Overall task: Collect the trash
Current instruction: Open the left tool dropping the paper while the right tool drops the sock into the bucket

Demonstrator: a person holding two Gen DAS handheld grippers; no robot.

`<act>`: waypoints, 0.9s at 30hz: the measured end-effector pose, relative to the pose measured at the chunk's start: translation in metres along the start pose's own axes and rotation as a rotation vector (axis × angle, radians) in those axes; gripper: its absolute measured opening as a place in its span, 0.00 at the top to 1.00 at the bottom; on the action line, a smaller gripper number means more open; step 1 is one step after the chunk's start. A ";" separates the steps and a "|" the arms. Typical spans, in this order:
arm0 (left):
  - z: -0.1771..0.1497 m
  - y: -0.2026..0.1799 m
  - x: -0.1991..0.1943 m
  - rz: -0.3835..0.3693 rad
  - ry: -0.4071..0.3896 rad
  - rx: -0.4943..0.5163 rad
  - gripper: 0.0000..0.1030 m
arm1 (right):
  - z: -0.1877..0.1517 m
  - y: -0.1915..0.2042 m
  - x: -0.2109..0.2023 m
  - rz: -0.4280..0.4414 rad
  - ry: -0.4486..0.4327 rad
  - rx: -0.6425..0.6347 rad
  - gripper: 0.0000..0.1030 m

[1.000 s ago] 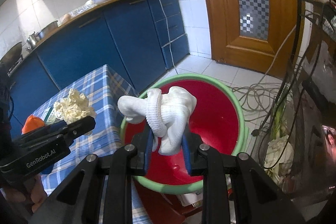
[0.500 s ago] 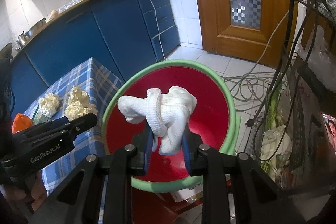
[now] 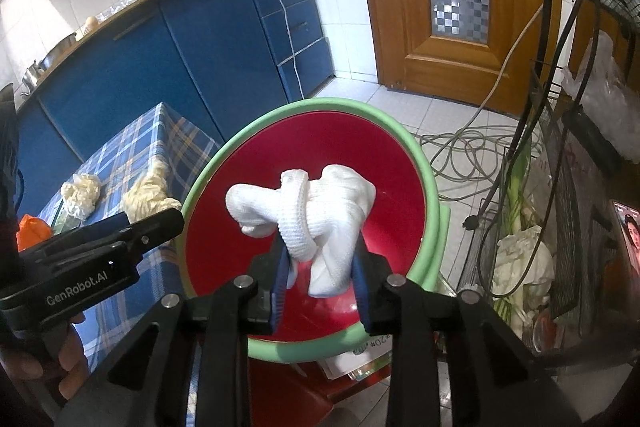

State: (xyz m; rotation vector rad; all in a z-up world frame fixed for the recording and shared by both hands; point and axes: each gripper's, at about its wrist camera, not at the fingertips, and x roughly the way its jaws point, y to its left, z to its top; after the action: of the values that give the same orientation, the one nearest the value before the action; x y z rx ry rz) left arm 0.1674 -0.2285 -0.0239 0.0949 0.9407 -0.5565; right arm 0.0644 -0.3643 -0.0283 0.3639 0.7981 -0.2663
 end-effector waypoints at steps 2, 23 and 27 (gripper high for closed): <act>0.000 -0.001 -0.001 -0.001 -0.002 0.003 0.39 | 0.000 0.000 0.000 0.002 0.002 0.005 0.68; -0.009 0.004 -0.038 0.042 -0.062 -0.006 0.38 | 0.001 0.001 -0.022 0.046 -0.053 0.015 0.49; -0.013 0.009 -0.048 0.054 -0.071 -0.015 0.38 | -0.001 0.006 -0.025 0.057 -0.055 0.008 0.47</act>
State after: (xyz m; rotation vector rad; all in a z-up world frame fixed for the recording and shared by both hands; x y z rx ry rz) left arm 0.1396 -0.1971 0.0049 0.0863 0.8708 -0.4999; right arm 0.0495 -0.3557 -0.0089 0.3848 0.7312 -0.2253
